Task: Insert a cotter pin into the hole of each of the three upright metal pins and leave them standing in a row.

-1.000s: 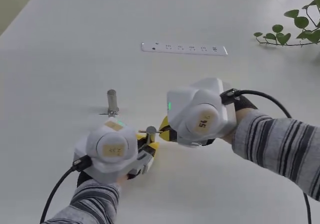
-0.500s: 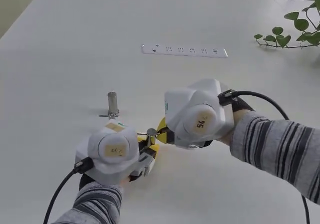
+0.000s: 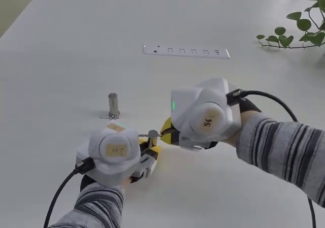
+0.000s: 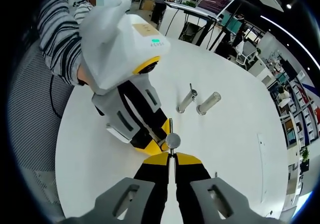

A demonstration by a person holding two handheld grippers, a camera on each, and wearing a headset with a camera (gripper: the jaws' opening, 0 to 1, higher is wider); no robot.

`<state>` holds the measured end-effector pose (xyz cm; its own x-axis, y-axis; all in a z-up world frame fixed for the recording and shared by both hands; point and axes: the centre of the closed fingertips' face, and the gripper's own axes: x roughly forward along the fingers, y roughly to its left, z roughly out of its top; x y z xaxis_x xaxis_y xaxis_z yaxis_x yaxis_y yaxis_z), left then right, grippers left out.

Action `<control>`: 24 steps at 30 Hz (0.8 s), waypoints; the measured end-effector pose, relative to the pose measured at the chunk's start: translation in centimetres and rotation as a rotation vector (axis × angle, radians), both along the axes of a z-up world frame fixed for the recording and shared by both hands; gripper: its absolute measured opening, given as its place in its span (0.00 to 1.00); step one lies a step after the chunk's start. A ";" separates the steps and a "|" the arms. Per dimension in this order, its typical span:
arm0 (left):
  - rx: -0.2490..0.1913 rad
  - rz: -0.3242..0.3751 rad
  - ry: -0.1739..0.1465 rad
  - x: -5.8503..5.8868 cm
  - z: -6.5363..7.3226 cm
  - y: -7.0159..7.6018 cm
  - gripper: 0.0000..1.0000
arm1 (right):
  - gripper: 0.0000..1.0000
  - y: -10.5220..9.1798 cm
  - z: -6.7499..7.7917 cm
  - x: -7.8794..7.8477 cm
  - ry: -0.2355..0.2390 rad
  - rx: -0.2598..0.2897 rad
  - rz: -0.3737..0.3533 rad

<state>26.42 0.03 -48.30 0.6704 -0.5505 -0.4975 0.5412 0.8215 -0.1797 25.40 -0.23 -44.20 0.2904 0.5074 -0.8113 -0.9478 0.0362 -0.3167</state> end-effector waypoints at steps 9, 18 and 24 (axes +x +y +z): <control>0.002 0.001 -0.003 0.0 0.0 0.0 0.11 | 0.00 0.2 0.1 -0.1 0.004 -0.002 0.001; -0.003 0.005 0.003 0.0 0.0 0.0 0.12 | 0.00 0.3 0.1 -0.1 0.009 0.007 -0.008; 0.019 0.001 0.002 -0.2 -0.1 0.3 0.20 | 0.01 0.3 0.0 -0.3 0.036 0.018 -0.034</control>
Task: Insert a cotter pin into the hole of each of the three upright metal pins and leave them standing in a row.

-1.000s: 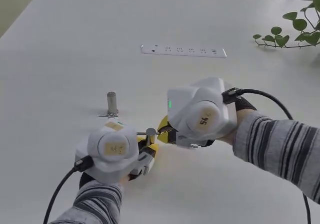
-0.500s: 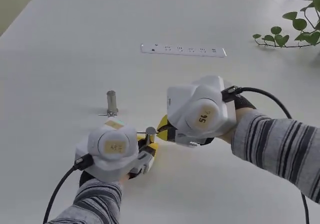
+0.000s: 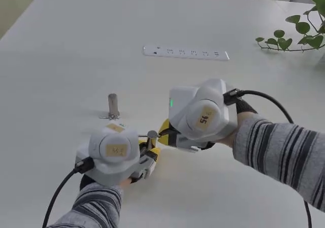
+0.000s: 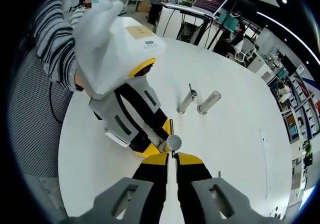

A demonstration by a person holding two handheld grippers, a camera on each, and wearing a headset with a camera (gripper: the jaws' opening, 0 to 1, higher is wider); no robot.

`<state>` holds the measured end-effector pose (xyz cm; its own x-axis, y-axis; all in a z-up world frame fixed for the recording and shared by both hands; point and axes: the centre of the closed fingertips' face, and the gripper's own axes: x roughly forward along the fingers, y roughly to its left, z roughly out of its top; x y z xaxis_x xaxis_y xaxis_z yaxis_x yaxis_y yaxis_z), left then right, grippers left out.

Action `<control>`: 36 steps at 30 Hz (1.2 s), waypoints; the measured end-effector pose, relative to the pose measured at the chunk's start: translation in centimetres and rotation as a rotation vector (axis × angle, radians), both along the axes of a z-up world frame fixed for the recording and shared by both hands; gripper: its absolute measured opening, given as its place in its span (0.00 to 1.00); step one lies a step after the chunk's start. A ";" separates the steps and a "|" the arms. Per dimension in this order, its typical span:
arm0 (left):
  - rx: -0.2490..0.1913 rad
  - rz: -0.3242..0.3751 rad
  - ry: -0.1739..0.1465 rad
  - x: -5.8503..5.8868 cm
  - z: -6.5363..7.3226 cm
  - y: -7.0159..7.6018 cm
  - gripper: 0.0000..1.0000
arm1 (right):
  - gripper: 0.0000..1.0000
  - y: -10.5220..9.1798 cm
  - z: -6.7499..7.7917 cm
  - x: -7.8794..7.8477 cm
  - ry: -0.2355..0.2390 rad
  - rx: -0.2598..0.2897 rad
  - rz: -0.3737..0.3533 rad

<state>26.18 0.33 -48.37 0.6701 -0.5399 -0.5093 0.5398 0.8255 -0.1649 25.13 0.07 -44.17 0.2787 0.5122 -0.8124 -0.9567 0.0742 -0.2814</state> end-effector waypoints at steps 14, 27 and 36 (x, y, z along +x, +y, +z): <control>-0.017 -0.018 0.012 -1.6 0.8 0.8 0.43 | 0.10 1.1 -0.2 0.6 0.135 0.128 -0.151; -0.006 -0.053 0.003 -2.9 2.0 1.7 0.53 | 0.09 1.6 -1.2 0.6 0.231 0.192 -0.221; 0.005 -0.067 -0.025 -3.4 3.2 2.5 0.61 | 0.08 1.3 -1.0 1.1 0.237 0.177 -0.233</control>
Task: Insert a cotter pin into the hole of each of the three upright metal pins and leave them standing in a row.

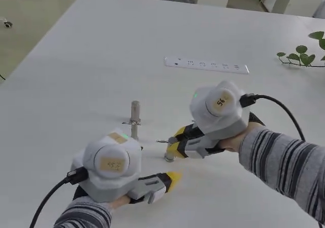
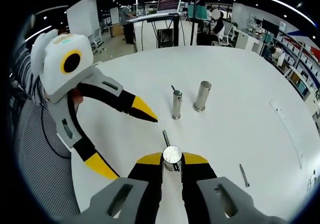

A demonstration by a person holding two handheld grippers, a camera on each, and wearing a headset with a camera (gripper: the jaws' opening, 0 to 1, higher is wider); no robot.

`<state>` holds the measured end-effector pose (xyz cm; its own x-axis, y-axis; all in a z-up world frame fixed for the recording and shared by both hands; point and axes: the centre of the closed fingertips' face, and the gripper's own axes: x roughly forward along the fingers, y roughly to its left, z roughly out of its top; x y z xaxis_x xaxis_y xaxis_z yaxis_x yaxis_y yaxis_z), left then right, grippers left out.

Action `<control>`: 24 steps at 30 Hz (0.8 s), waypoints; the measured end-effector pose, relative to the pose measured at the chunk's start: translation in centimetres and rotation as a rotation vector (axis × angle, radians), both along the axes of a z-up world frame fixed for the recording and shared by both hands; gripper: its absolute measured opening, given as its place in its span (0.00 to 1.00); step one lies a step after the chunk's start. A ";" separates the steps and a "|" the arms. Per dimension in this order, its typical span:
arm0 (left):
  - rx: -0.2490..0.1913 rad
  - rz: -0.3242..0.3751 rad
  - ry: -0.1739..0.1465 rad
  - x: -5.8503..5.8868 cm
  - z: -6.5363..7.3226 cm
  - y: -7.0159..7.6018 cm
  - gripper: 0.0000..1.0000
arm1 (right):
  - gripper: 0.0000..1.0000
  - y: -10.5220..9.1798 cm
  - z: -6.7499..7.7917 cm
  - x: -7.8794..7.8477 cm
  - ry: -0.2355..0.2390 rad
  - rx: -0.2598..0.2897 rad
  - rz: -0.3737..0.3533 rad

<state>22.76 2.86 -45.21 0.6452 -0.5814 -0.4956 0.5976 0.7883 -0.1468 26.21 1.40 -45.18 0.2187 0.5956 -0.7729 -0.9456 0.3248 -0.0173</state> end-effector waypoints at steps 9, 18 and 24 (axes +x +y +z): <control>-0.011 -0.009 -0.020 -0.5 1.0 0.7 0.71 | 0.08 0.1 0.6 1.5 -0.001 -0.001 -0.012; 0.001 -0.002 -0.011 -1.1 1.1 2.2 0.80 | 0.08 0.1 0.4 2.3 0.000 -0.022 0.001; -0.014 0.011 -0.020 -1.2 1.3 3.2 0.85 | 0.08 0.0 0.2 2.7 0.005 -0.032 0.002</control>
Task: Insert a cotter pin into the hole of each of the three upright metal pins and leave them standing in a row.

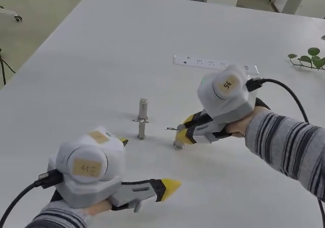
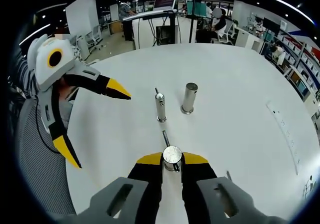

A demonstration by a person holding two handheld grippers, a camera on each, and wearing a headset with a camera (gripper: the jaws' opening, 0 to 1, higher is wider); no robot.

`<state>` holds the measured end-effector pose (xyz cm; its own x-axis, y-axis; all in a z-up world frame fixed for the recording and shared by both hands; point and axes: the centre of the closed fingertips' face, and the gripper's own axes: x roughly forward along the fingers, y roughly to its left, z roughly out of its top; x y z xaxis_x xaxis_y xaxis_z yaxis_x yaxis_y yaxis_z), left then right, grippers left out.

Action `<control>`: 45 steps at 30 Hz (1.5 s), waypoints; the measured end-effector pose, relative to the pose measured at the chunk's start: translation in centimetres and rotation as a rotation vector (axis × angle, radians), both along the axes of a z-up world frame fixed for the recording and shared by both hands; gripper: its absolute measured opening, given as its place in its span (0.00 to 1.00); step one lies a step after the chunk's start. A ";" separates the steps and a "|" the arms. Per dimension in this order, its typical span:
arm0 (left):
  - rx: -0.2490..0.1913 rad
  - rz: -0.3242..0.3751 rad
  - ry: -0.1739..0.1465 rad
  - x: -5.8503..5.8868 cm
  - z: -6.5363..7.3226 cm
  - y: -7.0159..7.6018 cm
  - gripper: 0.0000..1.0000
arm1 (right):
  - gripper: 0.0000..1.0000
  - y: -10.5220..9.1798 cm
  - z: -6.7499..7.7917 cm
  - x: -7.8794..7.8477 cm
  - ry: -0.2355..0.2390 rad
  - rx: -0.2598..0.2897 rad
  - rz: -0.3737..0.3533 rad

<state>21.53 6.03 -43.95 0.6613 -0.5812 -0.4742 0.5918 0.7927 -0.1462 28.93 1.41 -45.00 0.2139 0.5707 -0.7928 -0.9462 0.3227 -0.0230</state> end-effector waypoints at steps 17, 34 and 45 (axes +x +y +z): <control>0.000 -0.020 -0.052 -0.1 1.0 -0.1 0.99 | 0.08 -0.2 -0.1 0.4 0.010 0.001 0.017; 0.015 0.018 -0.039 -0.2 0.6 0.7 0.99 | 0.09 -0.1 -0.2 0.4 0.012 -0.009 0.018; 0.020 0.035 -0.039 -0.1 0.5 1.2 0.96 | 0.14 -0.2 0.7 0.7 -0.007 0.030 0.008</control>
